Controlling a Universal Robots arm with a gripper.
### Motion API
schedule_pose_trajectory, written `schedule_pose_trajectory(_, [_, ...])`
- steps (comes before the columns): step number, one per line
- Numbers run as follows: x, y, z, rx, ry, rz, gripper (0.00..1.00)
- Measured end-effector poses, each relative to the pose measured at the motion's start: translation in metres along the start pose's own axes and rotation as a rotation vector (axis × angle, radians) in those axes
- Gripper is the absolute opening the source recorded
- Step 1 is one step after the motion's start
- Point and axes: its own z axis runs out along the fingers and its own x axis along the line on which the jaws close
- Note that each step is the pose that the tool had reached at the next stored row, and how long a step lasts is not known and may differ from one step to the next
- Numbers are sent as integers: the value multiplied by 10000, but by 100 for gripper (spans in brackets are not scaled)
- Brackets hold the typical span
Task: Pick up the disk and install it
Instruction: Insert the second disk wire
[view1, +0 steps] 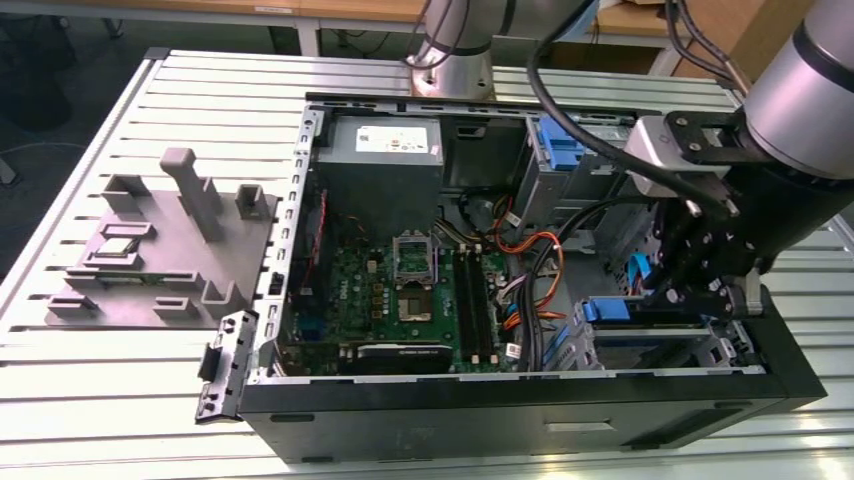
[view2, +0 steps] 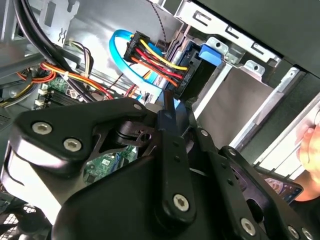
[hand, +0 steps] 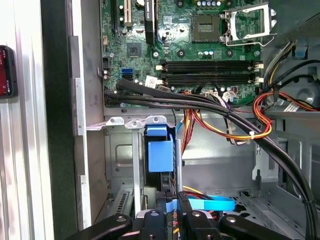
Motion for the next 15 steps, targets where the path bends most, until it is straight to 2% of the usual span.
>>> schedule_pose_trajectory(4, [-1,-2,-23,-17,0,1,22])
schedule_pose_trajectory(5, [-1,-2,-23,-17,-1,1,16])
schedule_pose_trajectory(6, [-1,-2,-23,-17,-1,1,16])
schedule_pose_trajectory(7, [-2,-2,-24,-18,0,1,10])
schedule_pose_trajectory(15, [-1,-2,-24,-19,2,1,10])
